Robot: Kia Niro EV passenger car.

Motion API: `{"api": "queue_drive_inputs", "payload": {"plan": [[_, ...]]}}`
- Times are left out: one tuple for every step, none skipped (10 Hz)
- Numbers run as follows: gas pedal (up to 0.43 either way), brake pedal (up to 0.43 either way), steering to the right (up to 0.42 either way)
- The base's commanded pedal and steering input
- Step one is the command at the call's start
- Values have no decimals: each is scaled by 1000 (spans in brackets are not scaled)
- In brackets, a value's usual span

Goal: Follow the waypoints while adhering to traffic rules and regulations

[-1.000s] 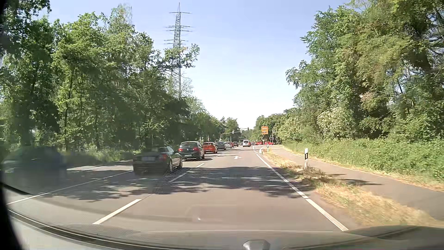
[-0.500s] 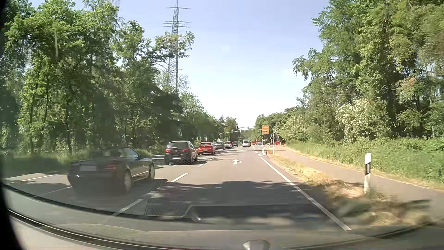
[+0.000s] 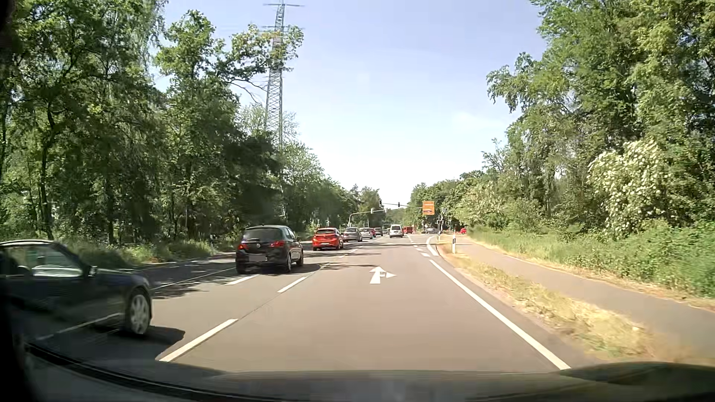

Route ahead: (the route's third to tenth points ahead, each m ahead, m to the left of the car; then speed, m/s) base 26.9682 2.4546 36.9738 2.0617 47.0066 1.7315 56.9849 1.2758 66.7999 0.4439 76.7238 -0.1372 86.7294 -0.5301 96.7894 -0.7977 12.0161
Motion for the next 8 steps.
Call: {"api": "queue_drive_inputs", "payload": {"plan": [[0, 30, 5], [0, 30, 5], [0, 30, 5], [0, 30, 6], [0, 30, 6], [0, 37, 6], [0, 49, 6], [0, 61, 6]]}}
